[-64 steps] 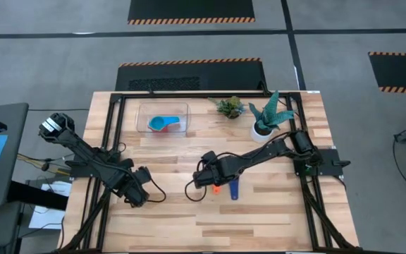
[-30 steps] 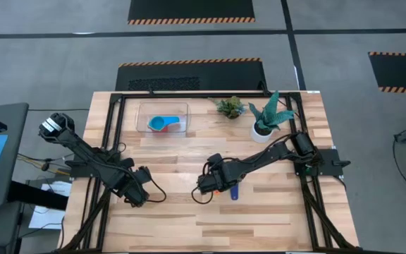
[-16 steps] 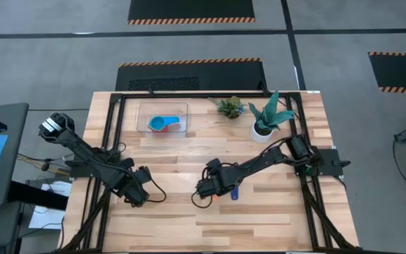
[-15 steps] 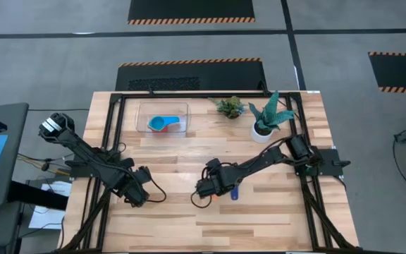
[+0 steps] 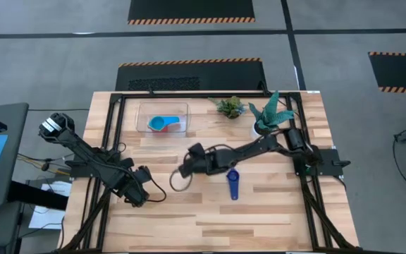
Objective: Nest measuring cups in basket
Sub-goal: Move the orange measuring cup to the top of the table
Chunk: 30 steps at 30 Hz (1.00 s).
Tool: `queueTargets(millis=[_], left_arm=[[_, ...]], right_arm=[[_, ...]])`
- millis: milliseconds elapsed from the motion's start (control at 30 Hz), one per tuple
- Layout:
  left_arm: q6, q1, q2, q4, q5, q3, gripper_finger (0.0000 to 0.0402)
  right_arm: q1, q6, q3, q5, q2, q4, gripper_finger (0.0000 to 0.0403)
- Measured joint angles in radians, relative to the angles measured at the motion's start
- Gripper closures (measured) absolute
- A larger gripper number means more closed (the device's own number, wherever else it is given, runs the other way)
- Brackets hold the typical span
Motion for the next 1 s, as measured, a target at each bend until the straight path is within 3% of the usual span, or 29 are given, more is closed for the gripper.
queueTargets(millis=[167, 267, 433, 533, 633, 867, 1000], left_arm=[[-0.005, 0.000, 0.000, 0.000, 0.000, 0.000, 0.0402], [-0.018, 0.000, 0.000, 0.000, 0.000, 0.000, 0.0401], [-0.034, 0.000, 0.000, 0.001, 0.000, 0.000, 0.0401], [-0.034, 0.000, 0.000, 0.002, 0.000, 0.000, 0.0401], [-0.034, 0.000, 0.000, 0.002, -0.008, 0.000, 0.0402], [-0.020, 0.000, 0.000, 0.006, -0.032, 0.000, 0.0401], [-0.018, 0.000, 0.000, 0.007, -0.042, 0.000, 0.0401]], right_arm=[[-0.068, -0.109, 0.002, -0.046, 0.000, 0.185, 0.0393], [-0.084, -0.158, 0.042, -0.091, 0.000, 0.167, 0.0392], [-0.040, -0.195, 0.154, -0.041, -0.012, -0.121, 0.0396], [0.001, -0.123, 0.215, -0.024, -0.013, -0.353, 0.0398], [0.046, -0.012, 0.217, -0.015, -0.007, -0.478, 0.0395], [0.114, 0.222, 0.214, -0.001, 0.025, -0.685, 0.0398], [0.106, 0.261, 0.215, -0.020, 0.071, -0.678, 0.0397]])
